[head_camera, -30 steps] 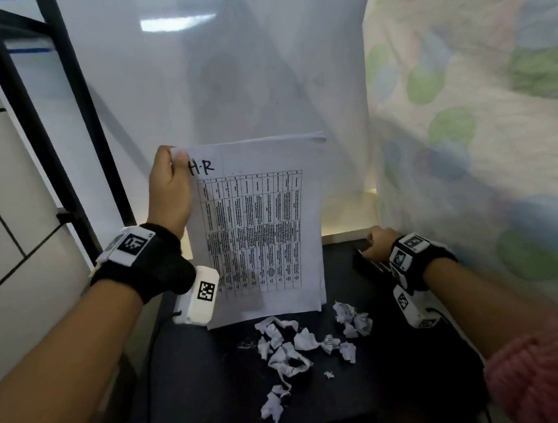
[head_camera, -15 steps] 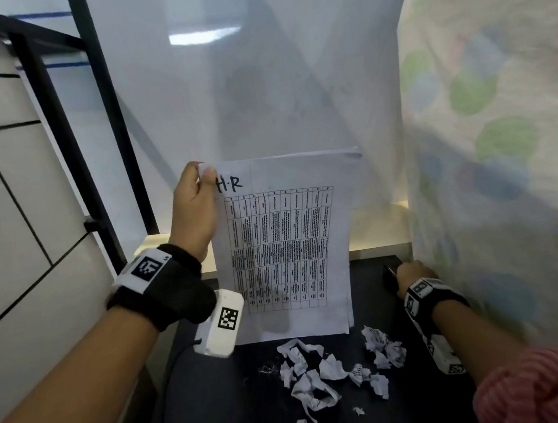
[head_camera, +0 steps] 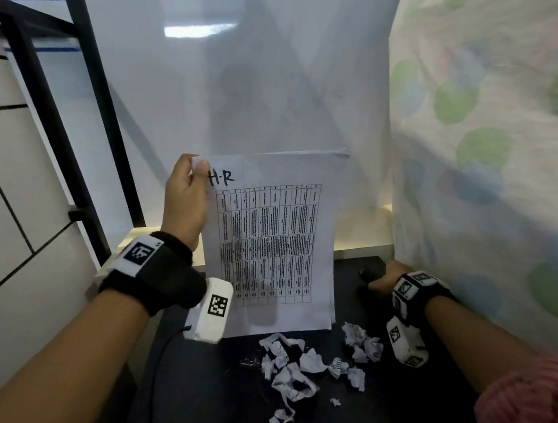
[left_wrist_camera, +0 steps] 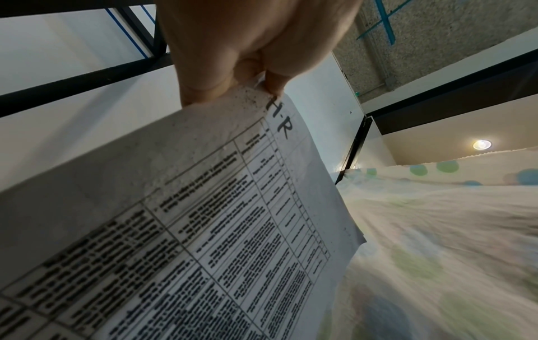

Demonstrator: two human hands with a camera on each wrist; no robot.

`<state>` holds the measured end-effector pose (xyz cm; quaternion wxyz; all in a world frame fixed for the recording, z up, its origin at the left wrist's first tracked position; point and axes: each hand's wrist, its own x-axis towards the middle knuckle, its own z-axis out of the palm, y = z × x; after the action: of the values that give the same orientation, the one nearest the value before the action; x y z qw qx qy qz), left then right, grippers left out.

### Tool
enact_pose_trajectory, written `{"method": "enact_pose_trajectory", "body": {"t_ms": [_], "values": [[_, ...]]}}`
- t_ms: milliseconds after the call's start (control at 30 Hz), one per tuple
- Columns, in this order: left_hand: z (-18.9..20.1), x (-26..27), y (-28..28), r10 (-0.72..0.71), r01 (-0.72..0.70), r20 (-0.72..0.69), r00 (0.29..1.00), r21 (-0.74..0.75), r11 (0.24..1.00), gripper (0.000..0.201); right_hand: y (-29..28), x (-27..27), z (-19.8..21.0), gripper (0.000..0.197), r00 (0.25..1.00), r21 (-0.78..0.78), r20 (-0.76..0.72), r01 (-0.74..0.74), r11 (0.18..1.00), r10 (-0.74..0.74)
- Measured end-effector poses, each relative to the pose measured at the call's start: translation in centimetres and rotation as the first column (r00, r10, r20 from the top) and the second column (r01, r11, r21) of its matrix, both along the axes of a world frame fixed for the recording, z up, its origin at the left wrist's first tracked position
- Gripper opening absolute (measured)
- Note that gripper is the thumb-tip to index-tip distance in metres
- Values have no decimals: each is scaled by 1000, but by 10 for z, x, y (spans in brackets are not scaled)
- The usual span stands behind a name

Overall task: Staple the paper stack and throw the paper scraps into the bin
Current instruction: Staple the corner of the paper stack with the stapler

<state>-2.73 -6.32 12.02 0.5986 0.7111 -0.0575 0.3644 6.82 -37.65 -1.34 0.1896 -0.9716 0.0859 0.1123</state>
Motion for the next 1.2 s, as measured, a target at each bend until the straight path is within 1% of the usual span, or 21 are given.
{"method": "enact_pose_trajectory", "body": {"t_ms": [67, 100, 133, 167, 200, 233, 267, 300, 333, 367, 433, 500, 533, 600, 733, 867, 933, 1000, 1067, 1133, 1200], "values": [[2, 1, -1, 16, -16, 0, 1000, -11, 1000, 30, -1, 1, 12, 35, 996, 197, 59, 48, 979, -61], [3, 1, -2, 18, -17, 4, 1000, -13, 1000, 31, -1, 3, 19, 30, 990, 339, 90, 73, 938, -110], [4, 1, -3, 20, -20, 6, 1000, -15, 1000, 31, 0, 4, 26, 24, 983, 497, 110, 76, 865, -150], [4, 1, -3, 23, -23, 7, 1000, -15, 1000, 31, 2, 3, 34, 17, 978, 653, 115, 57, 755, -173], [5, 1, -3, 29, -29, 6, 1000, -15, 999, 31, 6, 0, 44, 9, 977, 780, 119, 18, 625, -177], [6, 2, -3, 37, -37, 4, 999, -14, 999, 31, 10, -6, 55, 6, 975, 869, 137, -34, 494, -173], [6, 2, -3, 46, -46, 3, 999, -11, 999, 31, 15, -13, 65, 10, 971, 920, 169, -95, 379, -167], [6, 3, -2, 54, -54, 1, 999, -8, 998, 31, 20, -20, 74, 13, 964, 944, 214, -161, 287, -161], [6, 3, -2, 59, -59, -2, 998, -2, 998, 32, 26, -28, 82, 15, 952, 946, 266, -228, 229, -152], [7, 3, -2, 62, -62, -3, 998, 1, 998, 32, 33, -37, 89, 17, 938, 935, 320, -289, 206, -132], [7, 3, -2, 63, -63, -7, 998, -1, 998, 32, 46, -51, 98, 20, 911, 900, 406, -386, 204, -67], [7, 3, -1, 54, -55, -22, 998, -5, 998, 31, 59, -58, 102, 23, 898, 888, 439, -427, 168, -35], [8, 3, 0, 50, -50, -31, 998, -8, 999, 30, 65, -59, 104, 25, 895, 890, 444, -434, 139, -52], [10, 3, 1, 44, -44, -30, 999, -22, 999, 30, 75, -56, 107, 29, 891, 899, 437, -427, 100, -119], [18, 3, -2, 42, -42, 4, 999, -5, 999, 29, 88, -48, 113, 37, 886, 918, 395, -392, 63, -243], [19, 3, -3, 43, -42, 43, 998, -14, 999, 25, 91, -43, 118, 36, 889, 935, 314, -351, -57, -332], [13, 1, -5, 53, -53, 49, 997, 4, 999, 24, 90, -40, 113, 36, 898, 941, 268, -322, -106, -348], [5, -3, -10, 56, -57, 45, 997, 33, 998, 23, 86, -40, 102, 35, 914, 947, 229, -288, -140, -334], [-4, -7, -14, 36, -37, 19, 999, 33, 999, 21, 82, -40, 93, 33, 920, 953, 217, -272, -135, -325], [-17, -9, -17, -3, 5, -49, 999, 33, 999, 19, 79, -41, 87, 32, 919, 954, 223, -274, -122, -326], [-34, -13, -17, -50, 57, -108, 993, 70, 996, 18, 77, -41, 85, 33, 916, 954, 220, -273, -123, -334]]}}
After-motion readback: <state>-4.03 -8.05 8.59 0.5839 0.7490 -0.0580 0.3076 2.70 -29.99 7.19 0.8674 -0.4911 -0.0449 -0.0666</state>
